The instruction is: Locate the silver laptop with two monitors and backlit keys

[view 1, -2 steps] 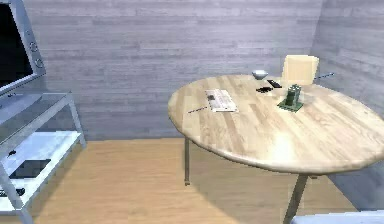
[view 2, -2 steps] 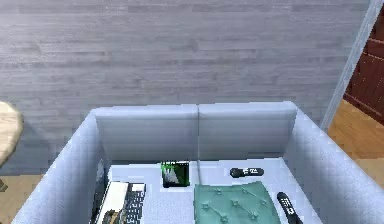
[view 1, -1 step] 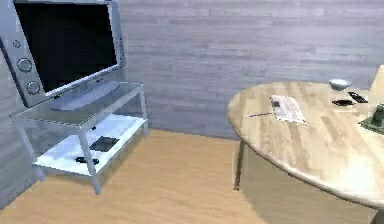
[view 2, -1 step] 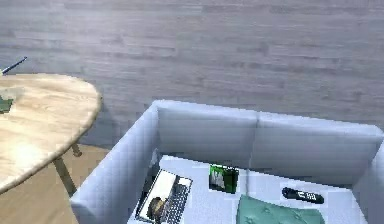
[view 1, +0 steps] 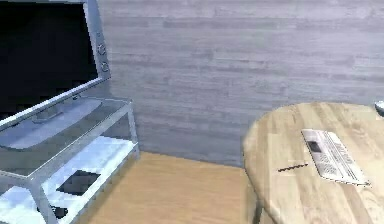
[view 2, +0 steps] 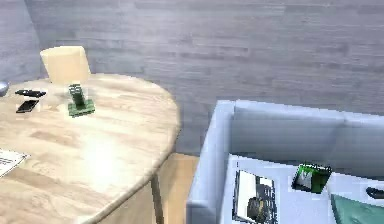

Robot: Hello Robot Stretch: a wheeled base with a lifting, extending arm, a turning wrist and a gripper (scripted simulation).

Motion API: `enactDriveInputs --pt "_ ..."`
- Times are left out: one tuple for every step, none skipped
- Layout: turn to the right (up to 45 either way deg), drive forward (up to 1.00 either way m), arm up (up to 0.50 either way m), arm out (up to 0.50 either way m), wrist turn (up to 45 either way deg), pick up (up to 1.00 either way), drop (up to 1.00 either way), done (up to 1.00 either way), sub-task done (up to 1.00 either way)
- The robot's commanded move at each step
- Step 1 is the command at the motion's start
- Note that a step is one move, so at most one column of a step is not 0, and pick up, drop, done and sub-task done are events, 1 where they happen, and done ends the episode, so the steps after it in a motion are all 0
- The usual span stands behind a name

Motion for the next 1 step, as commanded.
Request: enactDriveInputs --pt "45.0 0.0 0.0 0.0 0.0 0.0 0.0 0.0 0.0"
